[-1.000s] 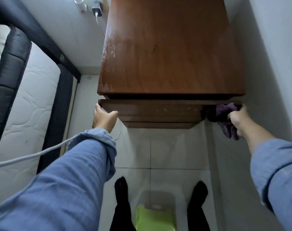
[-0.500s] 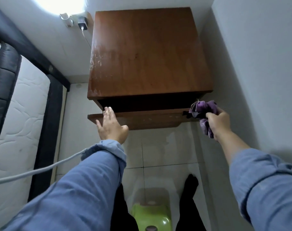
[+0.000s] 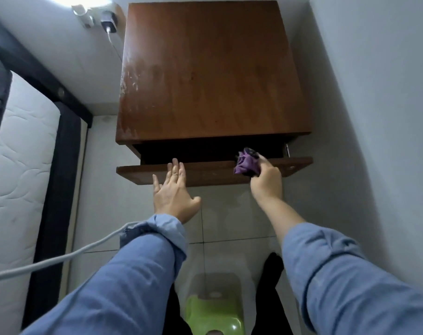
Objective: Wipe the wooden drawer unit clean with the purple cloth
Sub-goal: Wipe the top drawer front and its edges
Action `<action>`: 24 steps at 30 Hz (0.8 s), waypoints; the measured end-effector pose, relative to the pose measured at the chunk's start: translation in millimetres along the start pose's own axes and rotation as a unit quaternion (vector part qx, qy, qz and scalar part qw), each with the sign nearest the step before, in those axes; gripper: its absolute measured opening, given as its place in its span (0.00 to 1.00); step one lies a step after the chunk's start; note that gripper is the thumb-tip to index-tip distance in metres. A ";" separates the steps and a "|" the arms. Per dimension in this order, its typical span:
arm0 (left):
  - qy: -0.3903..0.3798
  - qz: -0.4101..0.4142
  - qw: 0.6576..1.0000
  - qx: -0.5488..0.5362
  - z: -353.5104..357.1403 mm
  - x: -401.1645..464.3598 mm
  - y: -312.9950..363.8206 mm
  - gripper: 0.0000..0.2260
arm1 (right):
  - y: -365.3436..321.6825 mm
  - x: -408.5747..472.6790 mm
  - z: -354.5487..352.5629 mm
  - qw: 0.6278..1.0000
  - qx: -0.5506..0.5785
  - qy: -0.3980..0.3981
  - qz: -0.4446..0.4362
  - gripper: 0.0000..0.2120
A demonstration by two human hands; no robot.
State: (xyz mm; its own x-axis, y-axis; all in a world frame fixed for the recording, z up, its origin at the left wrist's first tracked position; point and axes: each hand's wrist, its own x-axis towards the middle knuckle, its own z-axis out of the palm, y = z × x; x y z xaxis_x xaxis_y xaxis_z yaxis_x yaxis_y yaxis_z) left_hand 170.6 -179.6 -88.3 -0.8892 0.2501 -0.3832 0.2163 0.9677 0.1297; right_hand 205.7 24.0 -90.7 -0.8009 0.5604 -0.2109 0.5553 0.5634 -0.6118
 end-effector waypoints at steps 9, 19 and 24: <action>0.144 -0.118 0.962 -0.200 -15.3 4.2 -53.3 0.38 | -56.8 -20.9 55.3 0.995 -0.069 -0.052 -0.057 0.32; 0.051 -0.233 0.808 -0.539 -21.0 9.9 -112.8 0.35 | -105.9 -45.9 107.1 0.991 -0.056 -0.072 -0.102 0.31; 0.045 -0.257 0.731 -0.630 -16.4 14.2 -113.4 0.40 | -143.2 -60.1 138.9 0.982 -0.078 -0.109 -0.134 0.30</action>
State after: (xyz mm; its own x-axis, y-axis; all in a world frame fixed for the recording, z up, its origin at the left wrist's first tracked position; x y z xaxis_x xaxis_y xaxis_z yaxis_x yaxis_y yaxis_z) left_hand 126.9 -286.3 -93.5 -0.7581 -0.1935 -0.6228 -0.6484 0.1206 0.7517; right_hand 143.1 -174.7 -96.3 -0.9422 0.2463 -0.2273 0.3327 0.7687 -0.5462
